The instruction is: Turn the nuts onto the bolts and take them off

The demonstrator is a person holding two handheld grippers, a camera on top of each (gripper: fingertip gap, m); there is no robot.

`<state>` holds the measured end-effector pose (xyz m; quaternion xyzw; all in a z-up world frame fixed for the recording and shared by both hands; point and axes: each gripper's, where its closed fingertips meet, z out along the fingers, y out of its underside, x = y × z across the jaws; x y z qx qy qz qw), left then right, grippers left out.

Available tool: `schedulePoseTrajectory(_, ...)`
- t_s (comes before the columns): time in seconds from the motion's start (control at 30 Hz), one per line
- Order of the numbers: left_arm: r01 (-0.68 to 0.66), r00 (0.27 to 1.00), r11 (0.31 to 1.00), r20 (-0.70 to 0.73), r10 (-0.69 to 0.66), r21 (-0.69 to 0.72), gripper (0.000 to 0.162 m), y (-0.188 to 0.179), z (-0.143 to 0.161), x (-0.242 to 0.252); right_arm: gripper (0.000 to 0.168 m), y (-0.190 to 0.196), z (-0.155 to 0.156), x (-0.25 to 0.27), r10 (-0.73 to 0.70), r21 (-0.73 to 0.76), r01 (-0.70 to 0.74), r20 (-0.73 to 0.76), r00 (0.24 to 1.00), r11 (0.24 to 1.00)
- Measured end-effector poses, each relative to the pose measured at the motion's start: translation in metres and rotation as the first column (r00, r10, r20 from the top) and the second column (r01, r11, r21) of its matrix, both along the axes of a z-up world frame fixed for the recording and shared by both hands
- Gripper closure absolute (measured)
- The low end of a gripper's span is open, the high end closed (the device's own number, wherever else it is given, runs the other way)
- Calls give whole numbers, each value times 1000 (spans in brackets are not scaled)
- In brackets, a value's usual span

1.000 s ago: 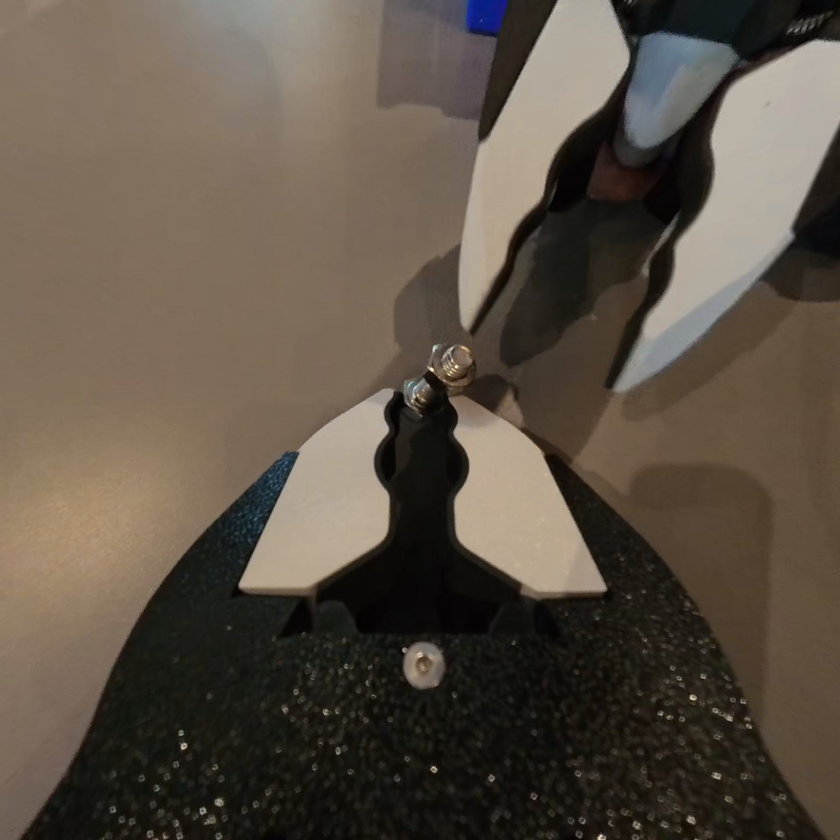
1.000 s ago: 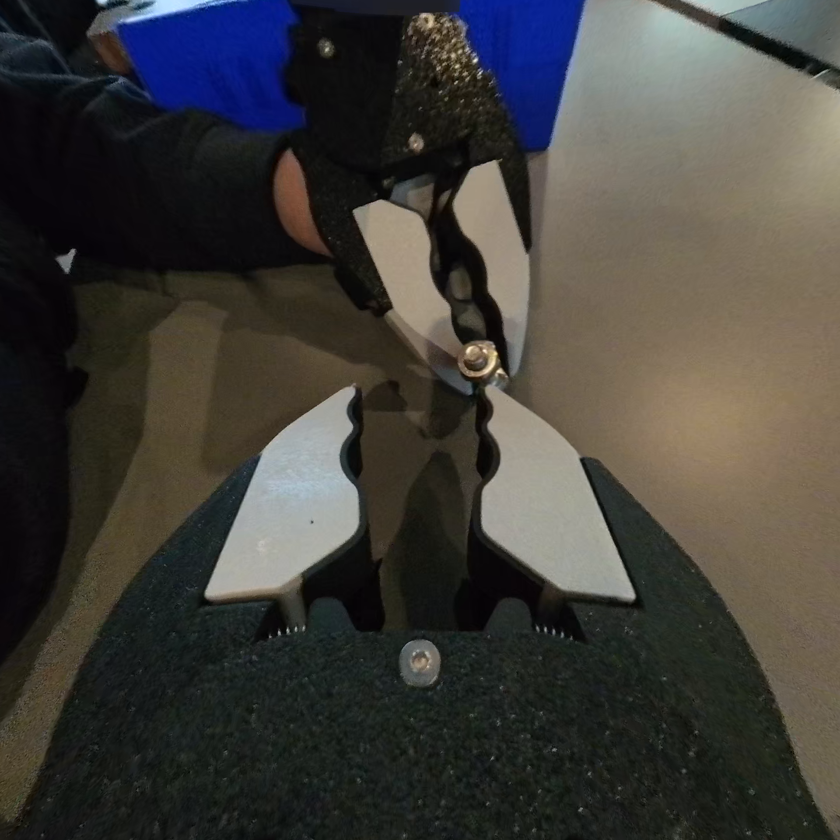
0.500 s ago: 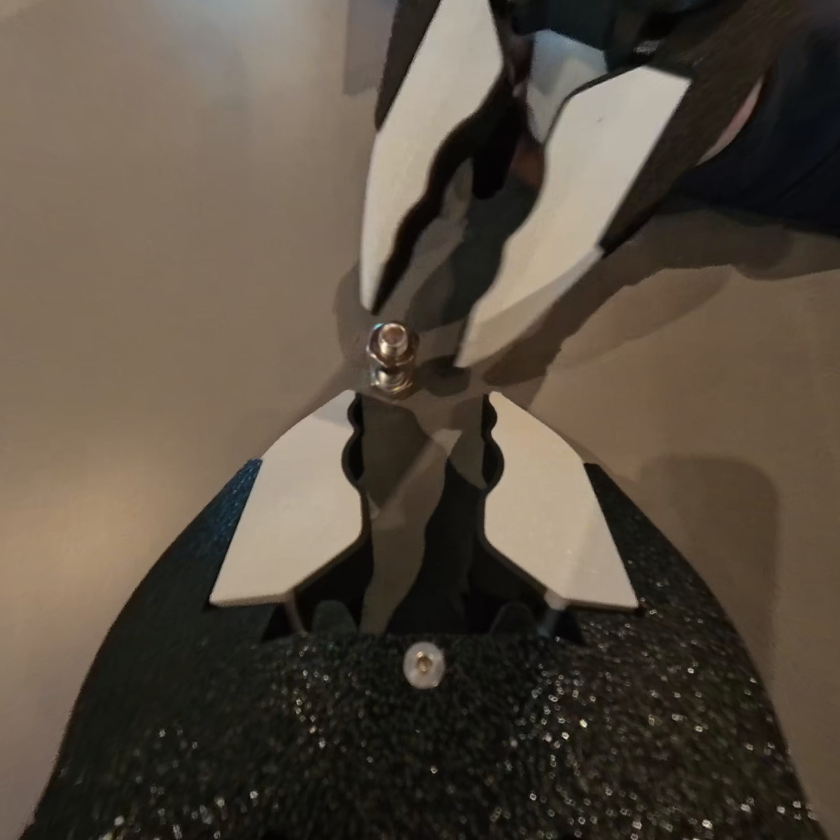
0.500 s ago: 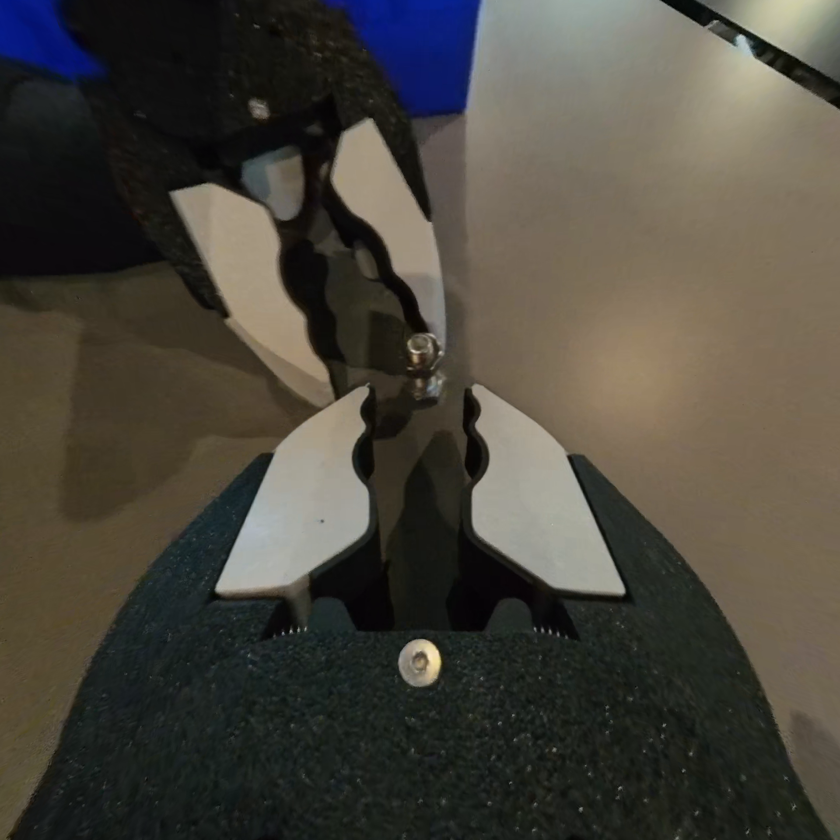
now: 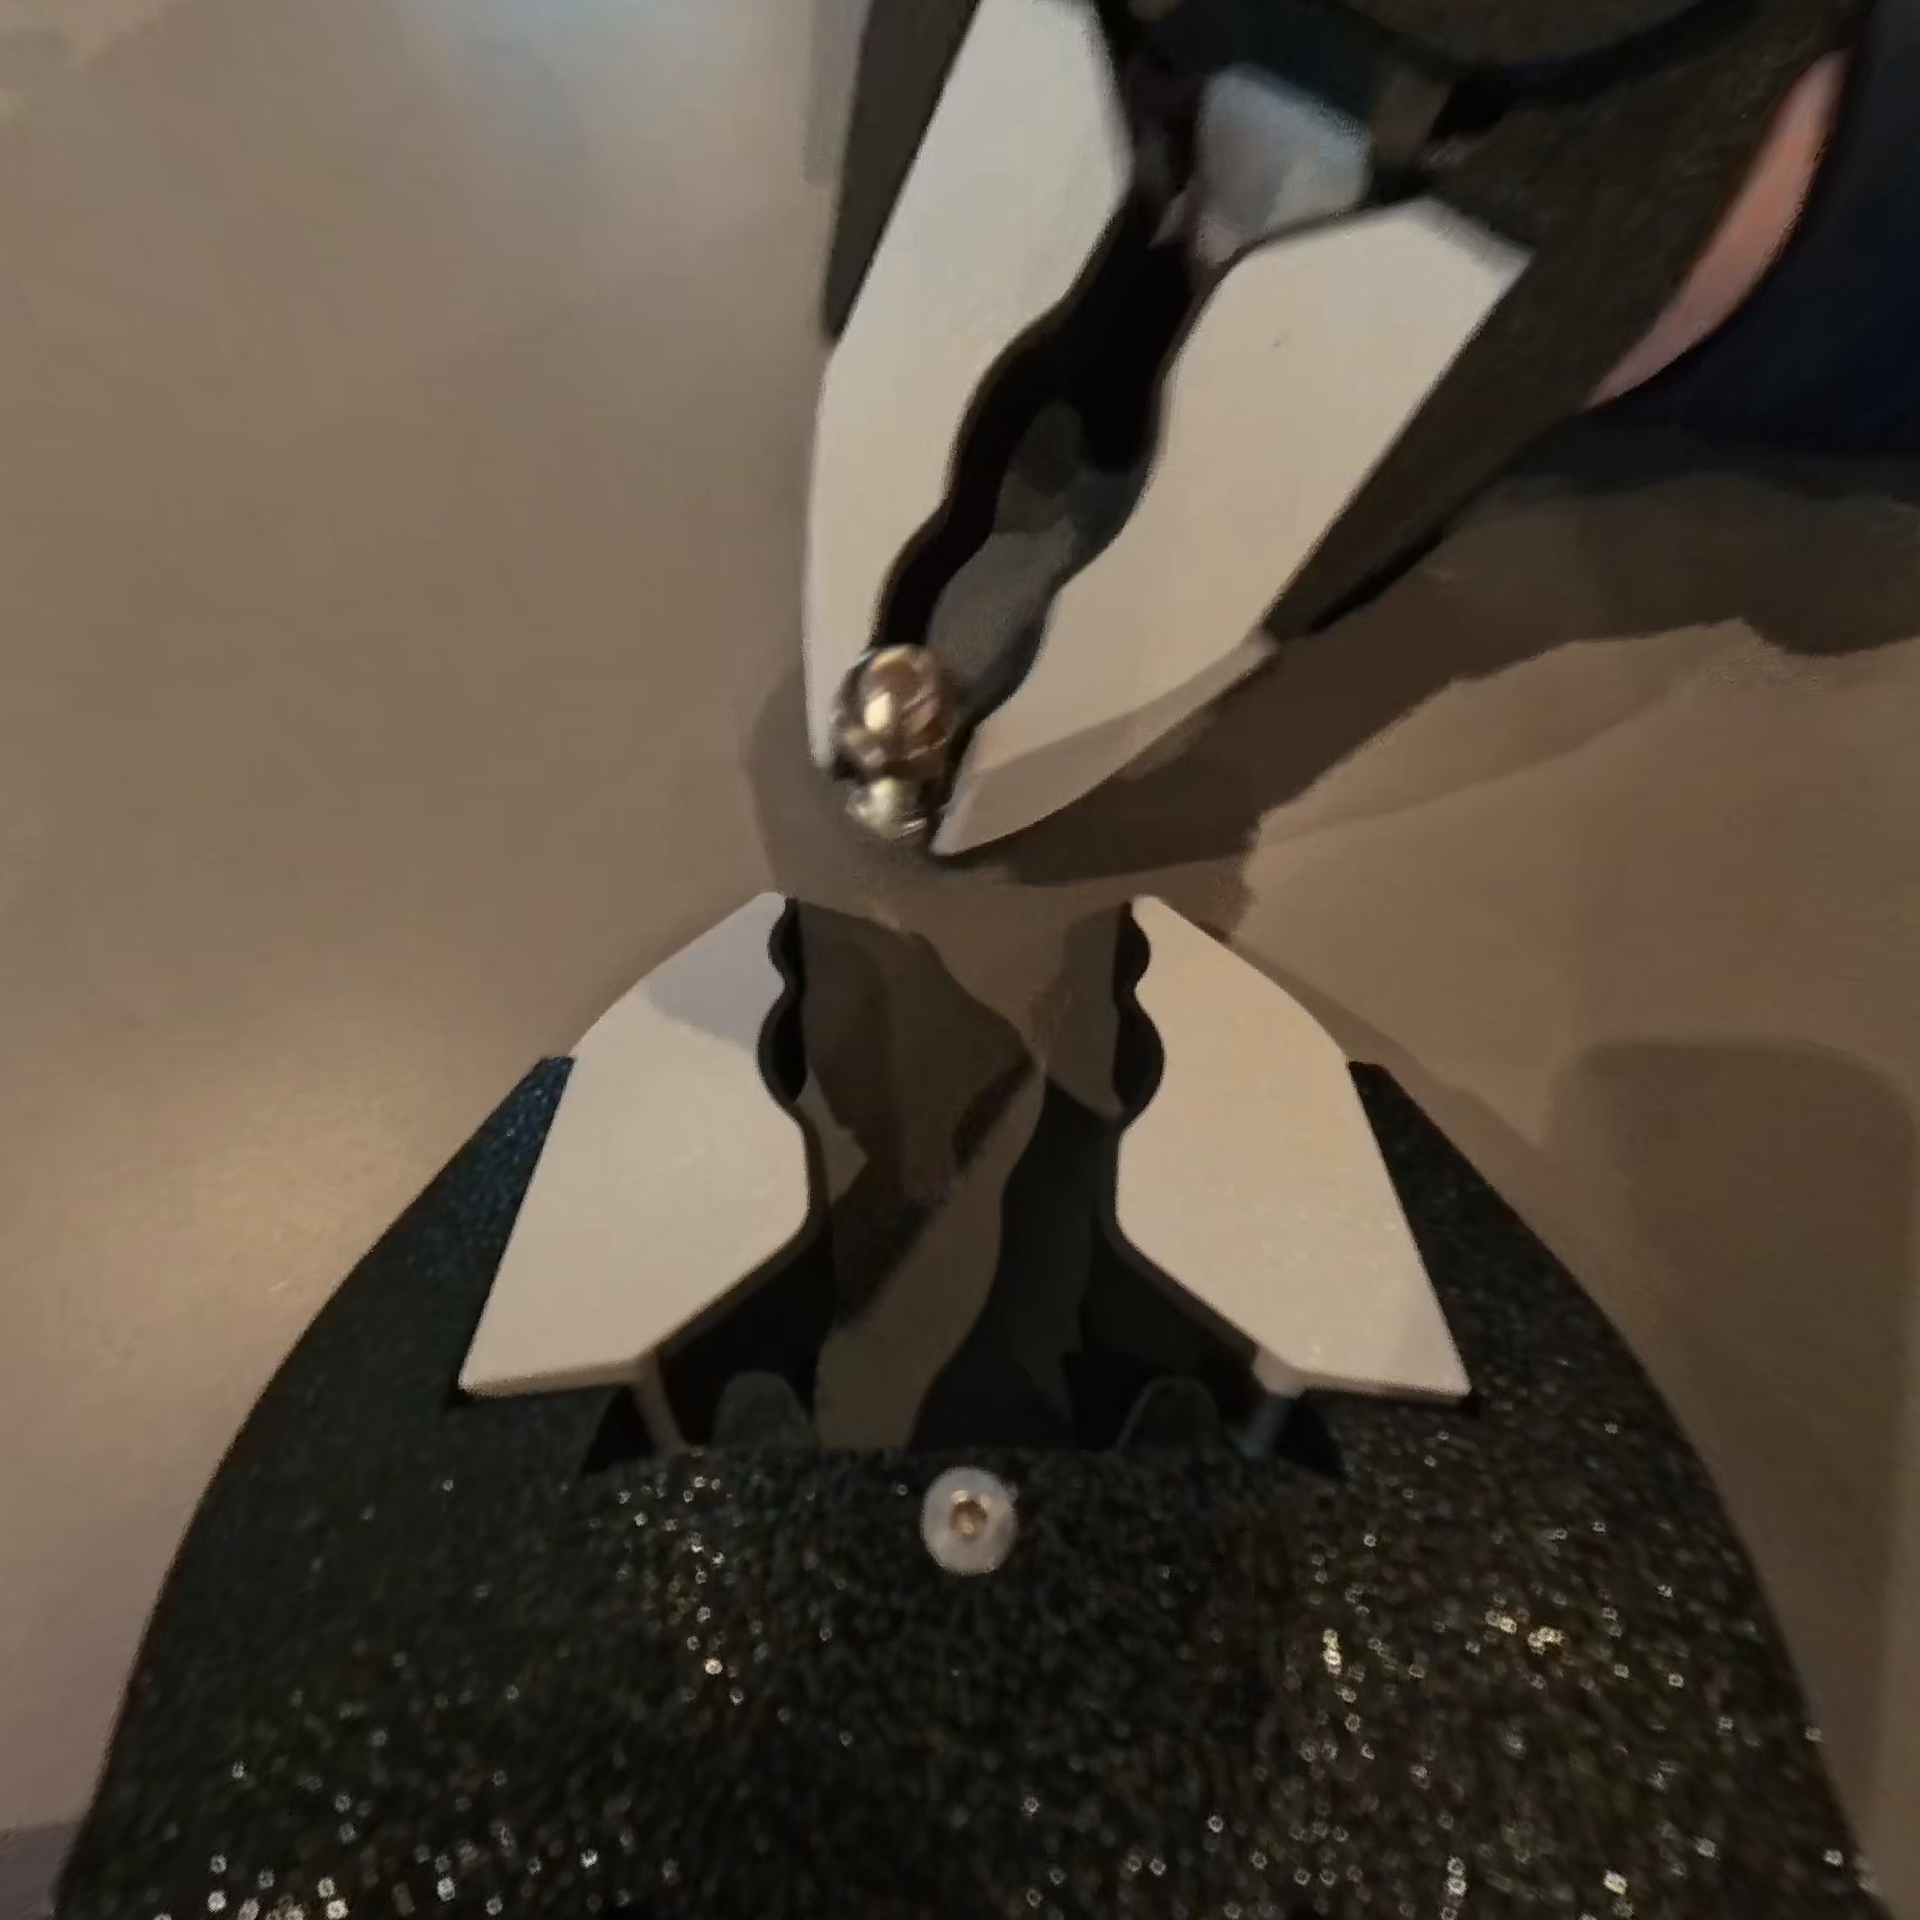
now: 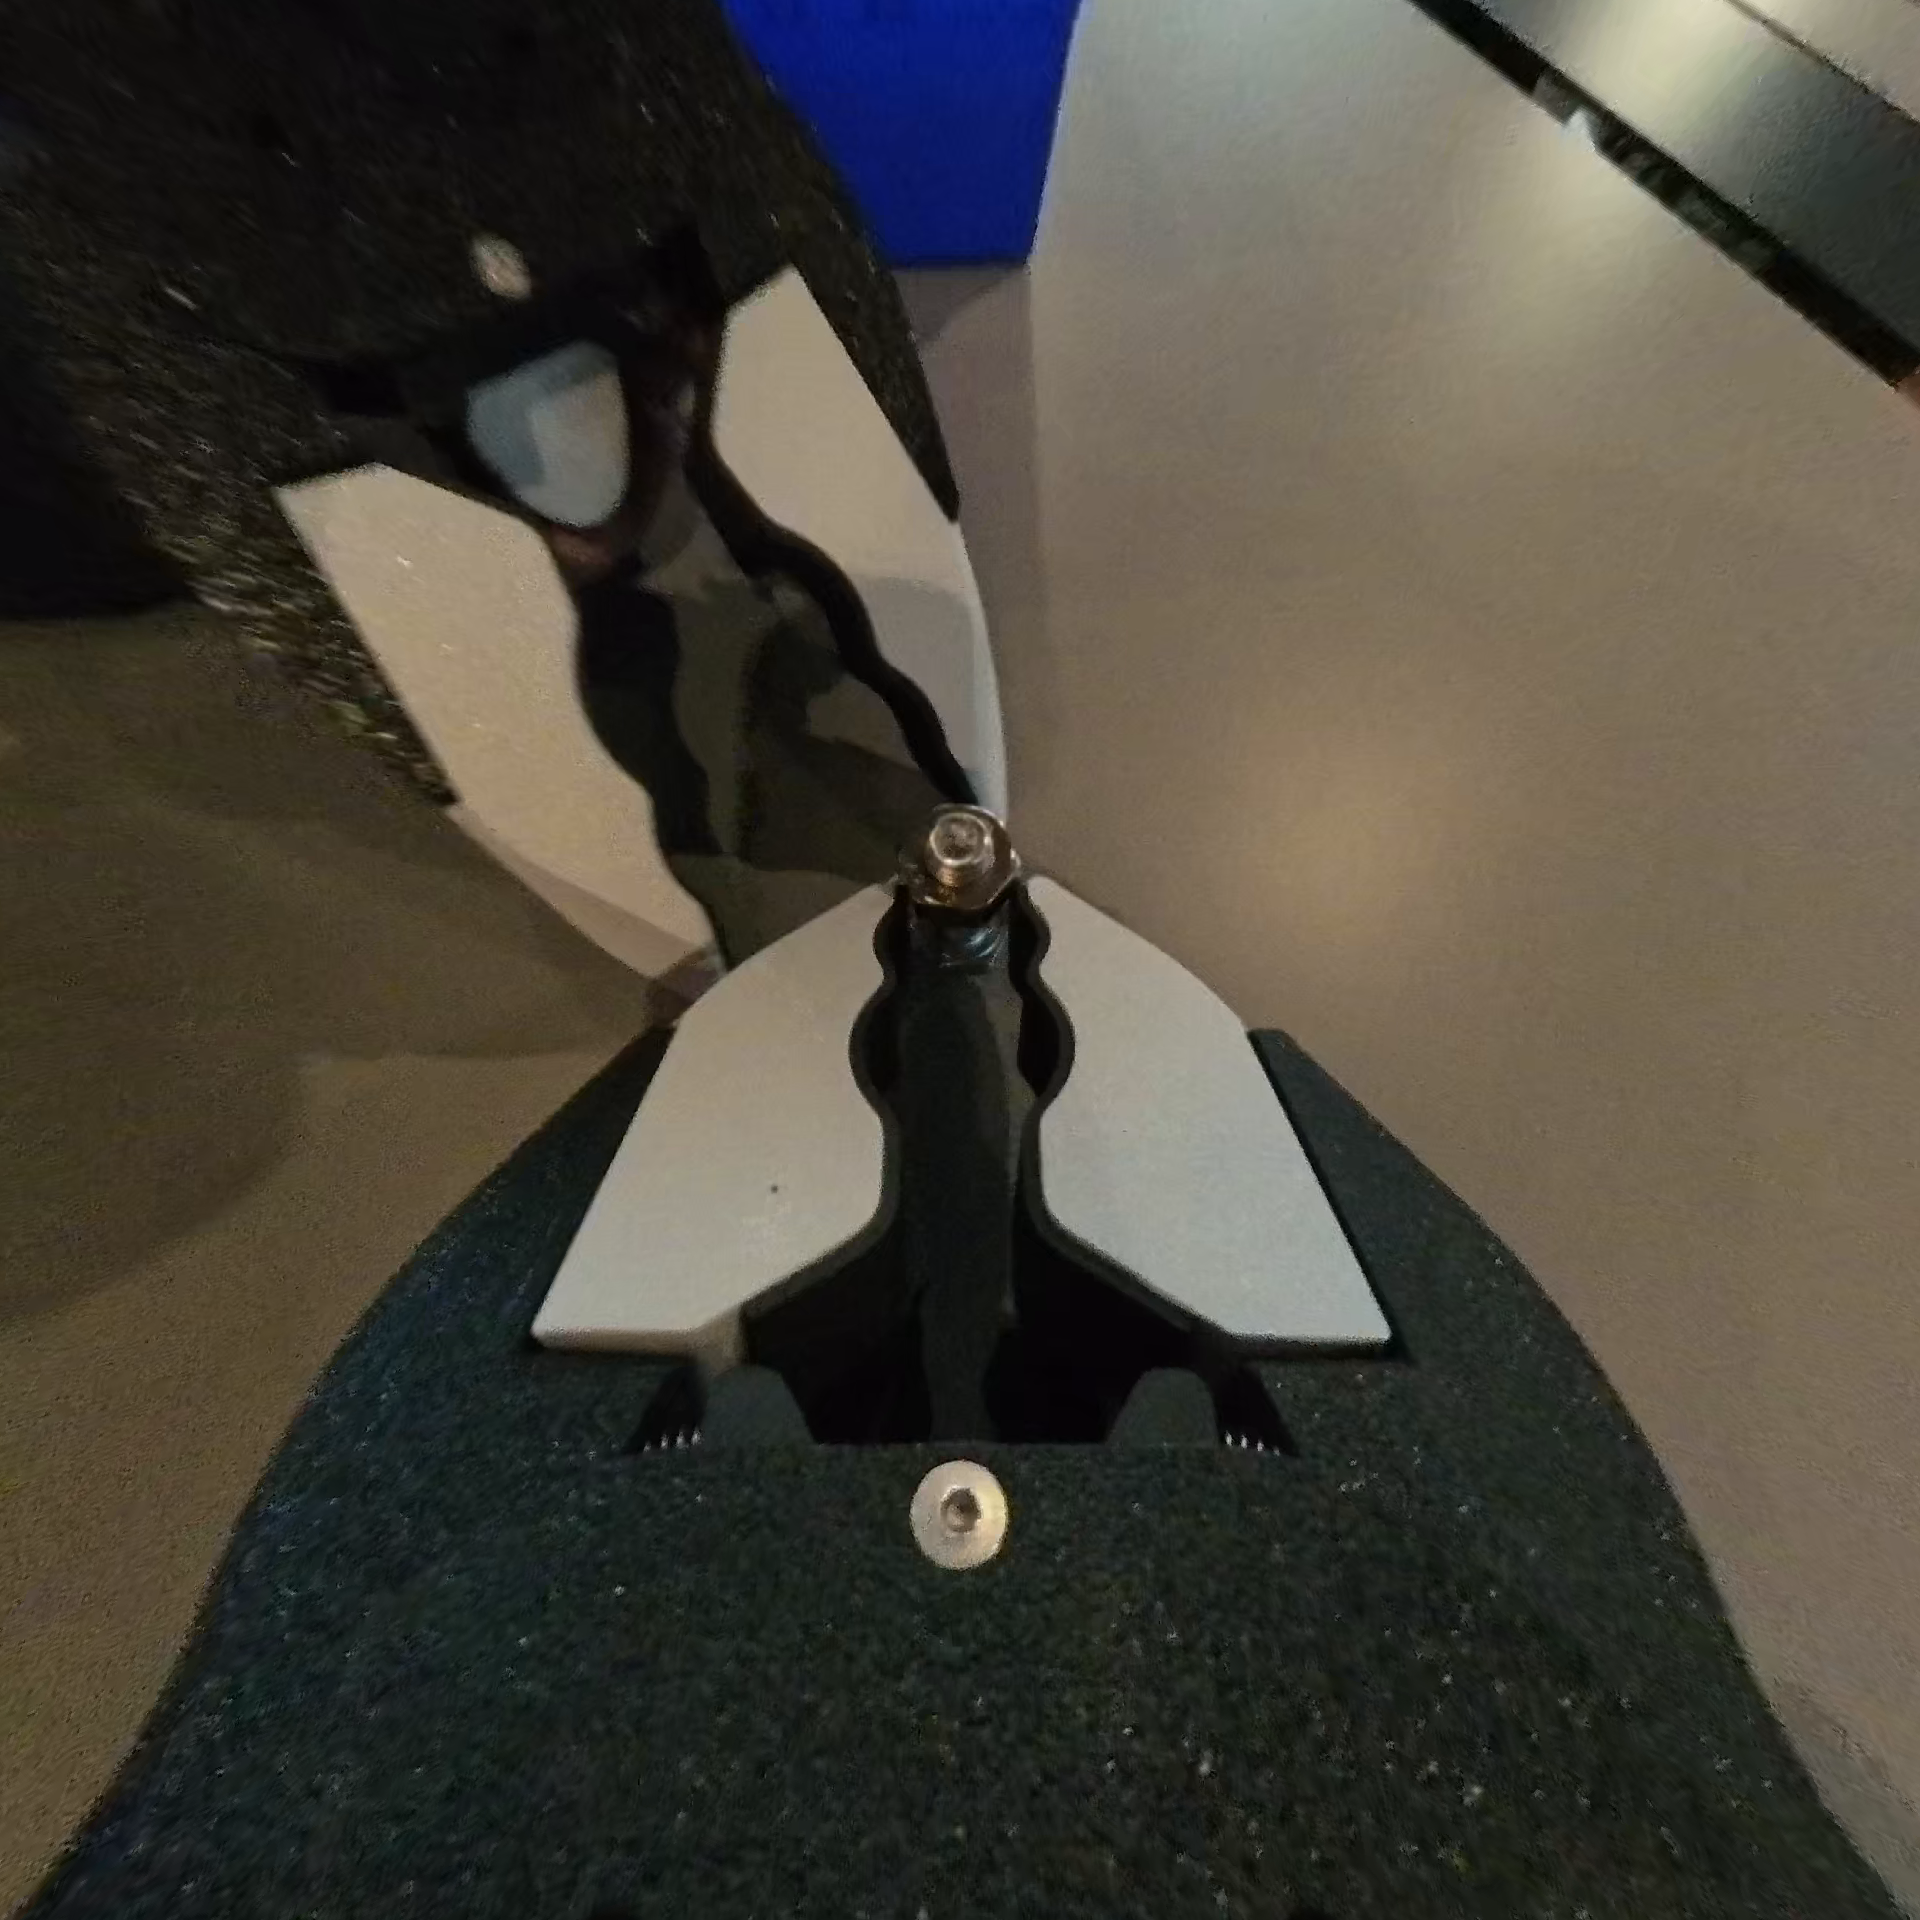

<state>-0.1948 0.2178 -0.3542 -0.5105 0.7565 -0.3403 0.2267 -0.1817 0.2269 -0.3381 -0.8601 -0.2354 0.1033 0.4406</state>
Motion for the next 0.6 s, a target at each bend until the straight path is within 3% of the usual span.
schedulePoseTrajectory(0.13, -7, 1000, 1000, 7, 6, 10, 103, 1, 0, 1, 151, -29, 39, -3, -60, -9, 60, -56, 997, 998)
schedulePoseTrajectory(0.27, -7, 1000, 1000, 5, 7, 9, 103, 1, 0, 1, 152, -84, 104, 27, -240, 30, 239, 34, 970, 971)
schedulePoseTrajectory(0.4, -8, 1000, 1000, 5, 8, 8, 103, 1, 0, 1, 153, -155, 154, 105, -506, 25, 510, 175, 845, 860)
schedulePoseTrajectory(0.47, -11, 1000, 1000, 5, 10, 9, 102, 1, 0, 1, 153, -188, 149, 148, -573, -90, 607, 248, 781, 789)
schedulePoseTrajectory(0.6, -7, 1000, 1000, 4, 7, 7, 103, 1, 0, 1, 153, -226, 90, 212, -524, -378, 651, 390, 757, 659)
